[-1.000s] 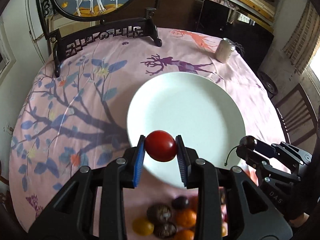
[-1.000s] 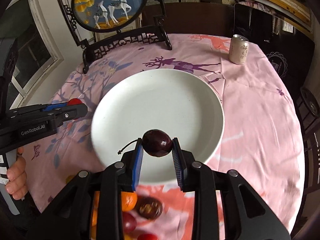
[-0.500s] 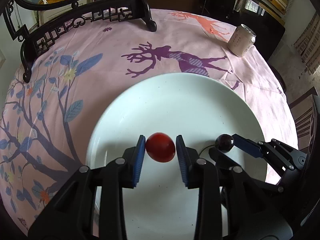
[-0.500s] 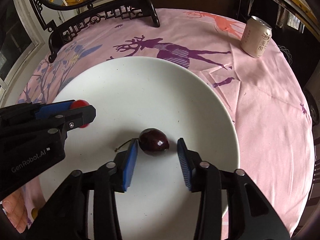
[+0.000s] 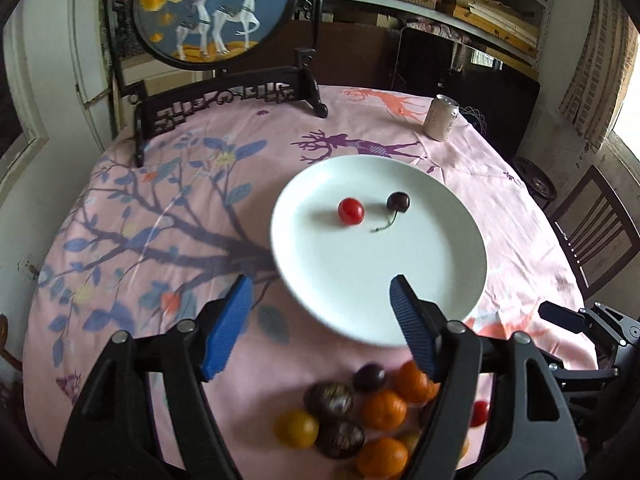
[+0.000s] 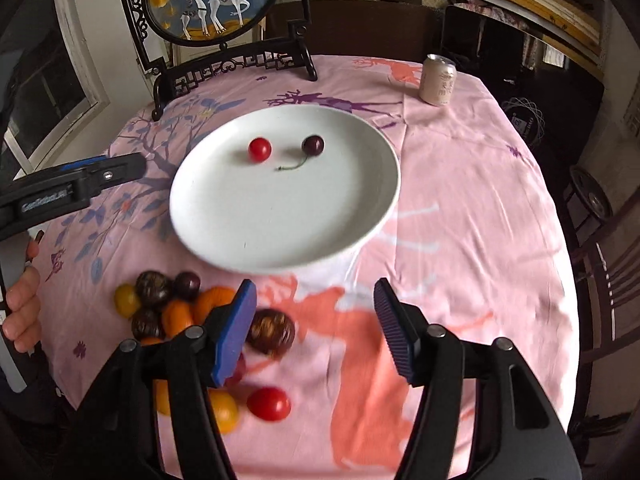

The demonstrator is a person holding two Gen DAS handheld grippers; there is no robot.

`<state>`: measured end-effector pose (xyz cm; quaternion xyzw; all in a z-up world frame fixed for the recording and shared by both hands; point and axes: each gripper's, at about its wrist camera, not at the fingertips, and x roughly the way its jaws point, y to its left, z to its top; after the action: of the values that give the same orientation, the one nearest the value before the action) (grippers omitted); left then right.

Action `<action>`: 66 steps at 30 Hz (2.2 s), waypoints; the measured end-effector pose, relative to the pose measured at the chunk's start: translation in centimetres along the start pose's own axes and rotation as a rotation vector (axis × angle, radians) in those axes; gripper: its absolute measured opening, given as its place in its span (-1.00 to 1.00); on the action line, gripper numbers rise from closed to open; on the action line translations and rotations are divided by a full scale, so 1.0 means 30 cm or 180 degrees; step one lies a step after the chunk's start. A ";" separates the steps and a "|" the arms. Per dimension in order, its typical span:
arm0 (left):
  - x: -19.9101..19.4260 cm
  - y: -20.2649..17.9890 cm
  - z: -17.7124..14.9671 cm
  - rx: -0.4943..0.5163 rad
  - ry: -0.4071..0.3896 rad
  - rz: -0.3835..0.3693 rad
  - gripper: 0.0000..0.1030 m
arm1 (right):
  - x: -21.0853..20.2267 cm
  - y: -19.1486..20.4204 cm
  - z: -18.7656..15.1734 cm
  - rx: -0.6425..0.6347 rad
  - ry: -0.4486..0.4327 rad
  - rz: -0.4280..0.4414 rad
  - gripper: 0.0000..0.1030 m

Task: Organize fruits
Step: 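Grasp a yellow-orange fruit with the right tool while the left tool grasps a mandarin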

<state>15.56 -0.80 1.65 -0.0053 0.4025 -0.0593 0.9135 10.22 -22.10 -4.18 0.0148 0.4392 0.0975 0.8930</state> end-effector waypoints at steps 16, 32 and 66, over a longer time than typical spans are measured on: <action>-0.166 0.024 -0.436 0.0189 0.0032 -0.0023 0.73 | -0.047 0.211 -0.320 -0.0101 -0.0071 0.0041 0.01; -0.111 0.000 -0.460 0.0114 0.0357 -0.0297 0.73 | 0.044 0.192 -0.323 -0.0008 0.0080 0.0204 -0.31; -0.088 -0.083 -0.391 0.0179 0.0302 -0.0436 -0.28 | -0.047 0.133 -0.349 0.0141 -0.0051 0.0289 -0.31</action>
<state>4.89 -2.53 -4.18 -0.0044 0.4422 -0.1330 0.8870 0.51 -19.08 -9.06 0.0552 0.4330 0.1281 0.8905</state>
